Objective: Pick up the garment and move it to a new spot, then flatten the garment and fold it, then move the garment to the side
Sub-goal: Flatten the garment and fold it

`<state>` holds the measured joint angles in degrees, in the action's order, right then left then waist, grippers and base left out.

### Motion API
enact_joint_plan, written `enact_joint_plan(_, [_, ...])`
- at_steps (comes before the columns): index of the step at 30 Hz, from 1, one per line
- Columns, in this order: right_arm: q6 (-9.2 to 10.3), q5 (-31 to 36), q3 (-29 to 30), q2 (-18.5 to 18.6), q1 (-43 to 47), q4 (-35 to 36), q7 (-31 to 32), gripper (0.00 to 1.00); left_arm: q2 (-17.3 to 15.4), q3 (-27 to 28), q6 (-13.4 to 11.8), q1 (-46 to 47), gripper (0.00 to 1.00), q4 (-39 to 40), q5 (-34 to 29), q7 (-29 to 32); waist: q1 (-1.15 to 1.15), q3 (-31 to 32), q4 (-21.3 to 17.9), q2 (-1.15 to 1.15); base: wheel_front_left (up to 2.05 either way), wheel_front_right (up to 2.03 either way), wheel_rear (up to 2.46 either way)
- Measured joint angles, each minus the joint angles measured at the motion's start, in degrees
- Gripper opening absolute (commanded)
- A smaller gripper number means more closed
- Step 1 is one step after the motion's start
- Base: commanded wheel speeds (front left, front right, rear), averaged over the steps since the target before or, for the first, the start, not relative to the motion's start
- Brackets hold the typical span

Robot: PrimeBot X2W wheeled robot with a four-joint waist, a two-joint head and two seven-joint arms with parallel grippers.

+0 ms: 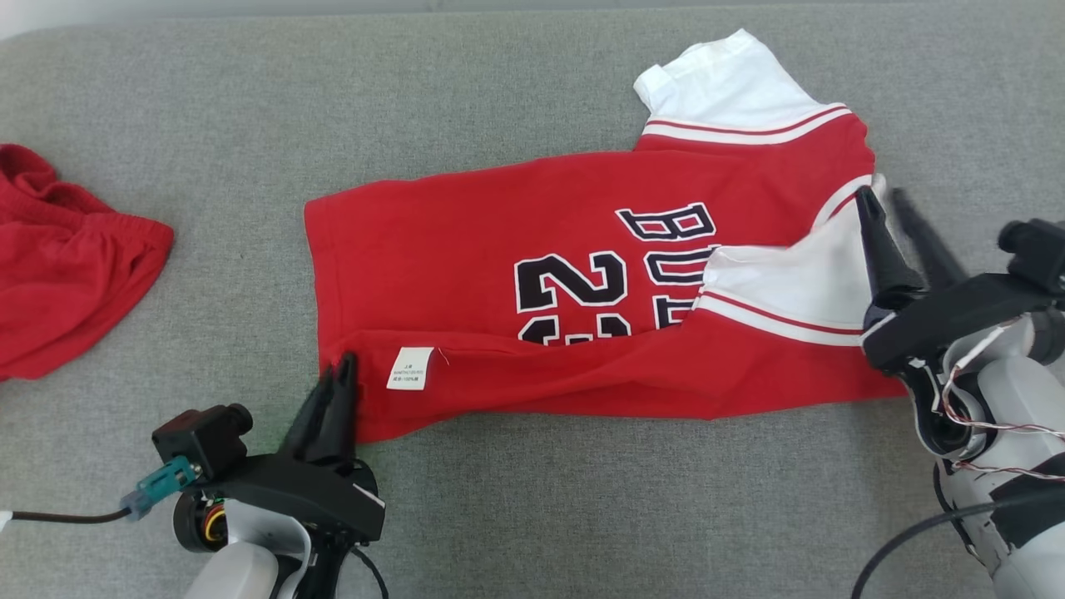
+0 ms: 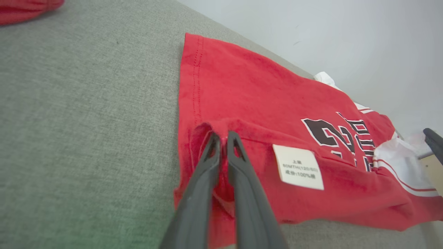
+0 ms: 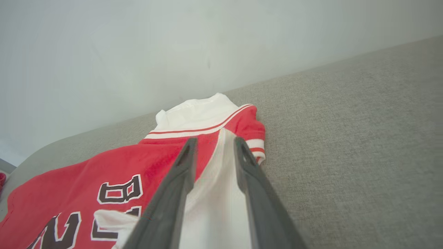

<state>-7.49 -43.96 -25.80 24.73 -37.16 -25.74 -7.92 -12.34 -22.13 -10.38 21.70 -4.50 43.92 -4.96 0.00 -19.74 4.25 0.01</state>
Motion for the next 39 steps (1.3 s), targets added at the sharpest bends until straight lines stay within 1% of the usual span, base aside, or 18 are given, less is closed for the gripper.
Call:
enact_joint_plan(2, [0.0, -0.37, 0.24, 0.38, 0.34, 0.03, -2.11, 1.0, -0.25, -0.03, -0.42, -0.19, 1.0, 0.1, -0.58, -0.94, 0.0, 0.3, -0.06, 0.0, 0.0, 0.0, 0.0])
enact_joint_plan(4, [0.0, -0.31, 0.85, 0.66, 1.31, 0.37, -3.82, 1.0, -0.89, 0.05, -1.48, -0.69, 1.0, 0.63, -1.91, -2.02, 0.0, 0.7, -0.16, 0.0, 0.0, 0.0, 0.0])
enact_joint_plan(8, [0.0, 1.62, 3.18, 0.53, 4.63, 2.03, -5.99, 1.0, -1.99, 0.51, -4.39, -2.64, 1.0, 2.82, -5.22, -5.17, 0.0, 1.67, -0.65, 0.0, 0.0, 0.0, 0.0])
enact_joint_plan(9, [0.0, 2.72, 4.1, 0.44, 5.65, 2.57, -6.32, 1.0, -2.37, 0.25, -5.34, -3.07, 1.0, 3.38, -6.81, -5.67, 0.0, 1.96, -0.78, 0.0, 0.0, 0.0, 0.0])
enact_joint_plan(12, [0.0, 6.52, 8.09, -0.37, 8.94, 4.92, -6.93, 1.0, -3.23, -0.26, -7.12, -4.28, 1.0, 5.25, -9.31, -6.33, 0.0, 2.89, -1.21, 0.0, 0.0, 0.0, 0.0])
enact_joint_plan(15, [0.0, 10.94, 11.96, -2.58, 13.52, 8.66, -7.22, 1.0, -3.9, -0.93, -8.47, -5.43, 1.0, 6.59, -11.47, -6.81, 0.0, 3.98, -1.65, 0.0, 0.0, 0.0, 0.0])
enact_joint_plan(19, [0.0, 16.72, 15.67, -5.72, 20.43, 14.23, -7.23, 1.0, -4.87, -1.62, -9.46, -7.04, 1.0, 7.3, -12.81, -7.01, -0.01, 5.56, -2.33, -0.01, 0.0, 0.0, 0.0])
enact_joint_plan(23, [0.0, 19.89, 17.48, -8.31, 26.6, 17.82, -7.23, 1.0, -5.61, -2.04, -9.99, -9.15, 1.0, 7.15, -13.54, -6.93, -0.01, 7.19, -3.09, -0.01, 0.0, 0.0, 0.0])
enact_joint_plan(32, [0.0, 23.58, 20.98, -12.22, 36.65, 24.66, -4.14, 1.0, -6.95, -1.89, -11.46, -13.76, 1.0, 7.98, -13.56, -6.93, -0.01, 10.86, -4.54, -0.01, 0.0, 0.0, 0.0])
enact_joint_plan(39, [0.0, 24.94, 22.46, -14.07, 40.26, 28.35, -1.89, 1.0, -7.67, -1.85, -11.93, -15.56, 1.0, 8.8, -13.32, -6.43, -0.01, 12.86, -5.47, -0.01, 0.0, 0.0, 0.0])
